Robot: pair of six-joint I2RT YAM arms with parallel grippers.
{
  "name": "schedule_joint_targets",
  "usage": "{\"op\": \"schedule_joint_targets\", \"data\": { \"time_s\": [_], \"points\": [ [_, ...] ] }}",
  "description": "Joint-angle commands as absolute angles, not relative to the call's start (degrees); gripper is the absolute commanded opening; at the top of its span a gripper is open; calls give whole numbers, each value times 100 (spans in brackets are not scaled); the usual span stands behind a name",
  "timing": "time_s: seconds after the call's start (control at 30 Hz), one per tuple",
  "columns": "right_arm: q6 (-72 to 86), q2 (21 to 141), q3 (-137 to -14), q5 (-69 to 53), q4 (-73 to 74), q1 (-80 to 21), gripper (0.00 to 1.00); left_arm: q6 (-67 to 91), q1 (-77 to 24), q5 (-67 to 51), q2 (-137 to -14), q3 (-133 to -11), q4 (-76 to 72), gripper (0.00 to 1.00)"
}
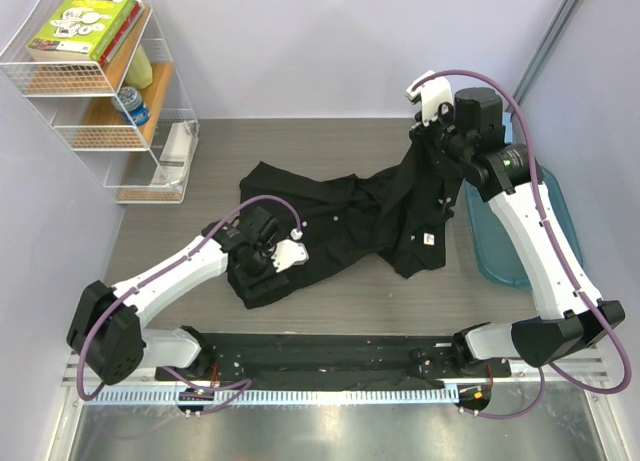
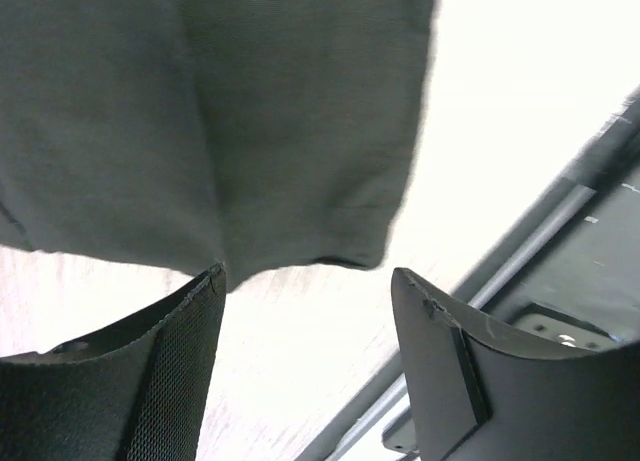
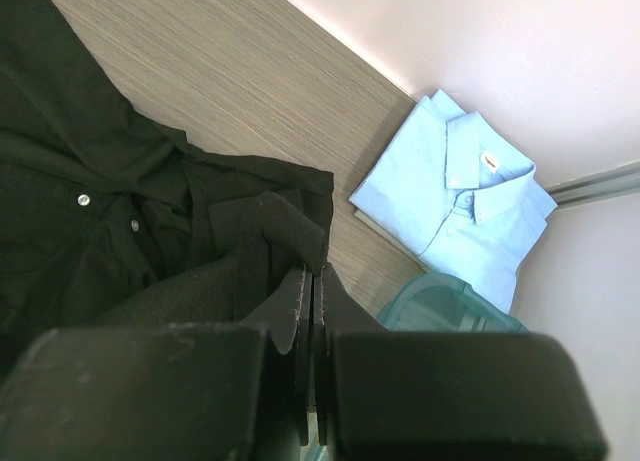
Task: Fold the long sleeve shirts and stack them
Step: Flatten the shirt out
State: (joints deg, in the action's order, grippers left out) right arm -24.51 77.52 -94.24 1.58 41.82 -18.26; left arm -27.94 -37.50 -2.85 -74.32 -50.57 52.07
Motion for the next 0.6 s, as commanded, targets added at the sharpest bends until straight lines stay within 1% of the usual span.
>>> {"op": "schedule_joint_targets", "data": {
  "time_s": [0.0, 0.1, 0.13, 0.3, 0.33, 0.43, 0.47, 0.57],
  "points": [
    [-2452, 7717, -9457, 114, 3902, -1828, 1, -2760, -3901, -783, -7286, -5168, 5643, 67],
    [-2443, 7726, -9466, 114, 3902, -1828, 1, -2655, -4304, -528, -7347, -4958, 5477, 65],
    [-2443, 7726, -9475, 123, 3902, -1828, 1, -2576, -4394, -284, -7374, -4887, 5397, 65],
    [-2470, 7708, -9466, 176, 3902, -1828, 1, -2479, -4632, -53, -7672, -4641, 5168, 52],
    [-2470, 7708, -9457, 176, 3911, -1828, 1, -2452, -4649, -53, -7708, -4597, 5133, 48],
    [-2487, 7717, -9431, 185, 3902, -1828, 1, -2426, -4772, -53, -7822, -4518, 5063, 42],
    [-2505, 7717, -9431, 185, 3902, -1828, 1, -2408, -4825, 130, -7840, -4439, 4993, 41],
    [-2505, 7734, -9422, 202, 3894, -1828, 1, -2400, -4834, 193, -7945, -4290, 4861, 42]
  ]
}}
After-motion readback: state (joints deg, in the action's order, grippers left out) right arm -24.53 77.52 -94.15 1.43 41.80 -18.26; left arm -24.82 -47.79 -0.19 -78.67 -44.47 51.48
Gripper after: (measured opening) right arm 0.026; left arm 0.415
